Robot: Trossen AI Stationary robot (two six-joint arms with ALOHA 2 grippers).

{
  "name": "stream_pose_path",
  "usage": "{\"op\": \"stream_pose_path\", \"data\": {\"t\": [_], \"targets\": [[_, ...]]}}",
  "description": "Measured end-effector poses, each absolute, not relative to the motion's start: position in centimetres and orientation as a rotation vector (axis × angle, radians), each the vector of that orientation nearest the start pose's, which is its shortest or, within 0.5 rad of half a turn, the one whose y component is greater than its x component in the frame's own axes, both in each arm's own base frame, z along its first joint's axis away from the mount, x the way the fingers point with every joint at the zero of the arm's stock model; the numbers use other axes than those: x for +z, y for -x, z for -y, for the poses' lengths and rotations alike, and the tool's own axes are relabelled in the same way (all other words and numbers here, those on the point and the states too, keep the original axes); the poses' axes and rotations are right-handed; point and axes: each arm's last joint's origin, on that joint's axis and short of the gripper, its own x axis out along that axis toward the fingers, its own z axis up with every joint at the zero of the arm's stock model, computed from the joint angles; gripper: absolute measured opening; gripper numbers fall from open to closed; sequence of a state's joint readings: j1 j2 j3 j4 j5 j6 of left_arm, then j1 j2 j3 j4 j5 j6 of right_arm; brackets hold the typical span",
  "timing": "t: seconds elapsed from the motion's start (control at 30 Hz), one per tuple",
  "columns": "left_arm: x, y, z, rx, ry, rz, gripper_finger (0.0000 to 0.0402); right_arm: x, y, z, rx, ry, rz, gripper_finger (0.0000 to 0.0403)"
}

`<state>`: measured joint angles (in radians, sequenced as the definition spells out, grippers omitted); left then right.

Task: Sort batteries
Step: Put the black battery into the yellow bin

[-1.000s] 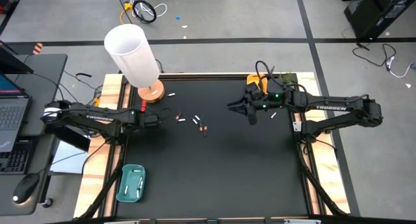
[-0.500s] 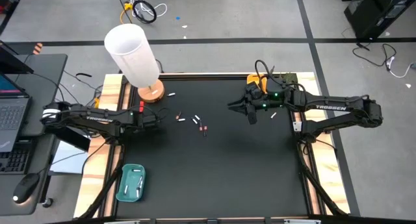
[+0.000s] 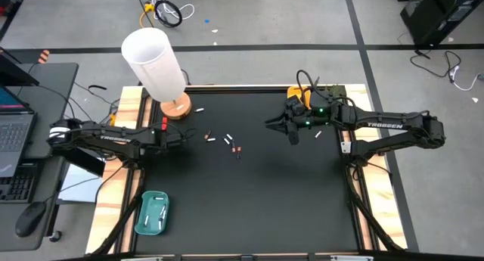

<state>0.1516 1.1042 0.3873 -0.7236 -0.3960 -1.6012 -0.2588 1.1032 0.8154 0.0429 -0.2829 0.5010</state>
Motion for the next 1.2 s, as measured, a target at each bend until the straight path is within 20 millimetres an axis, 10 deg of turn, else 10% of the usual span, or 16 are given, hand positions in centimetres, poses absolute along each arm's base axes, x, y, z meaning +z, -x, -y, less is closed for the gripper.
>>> {"op": "stream_pose_path", "data": {"t": [0.43, 1.2], "targets": [[17.4, -17.3, -3.9, 1.237, 1.057, -0.581, 0.0052, 30.1, -23.9, 5.5, -0.031, -0.554, -0.266, 0.0084], [24.5, -26.2, -4.8, 0.565, 0.964, 0.266, 0.0052, 29.9, -23.6, 6.1, 0.061, -0.605, -0.314, 0.0096]]}}
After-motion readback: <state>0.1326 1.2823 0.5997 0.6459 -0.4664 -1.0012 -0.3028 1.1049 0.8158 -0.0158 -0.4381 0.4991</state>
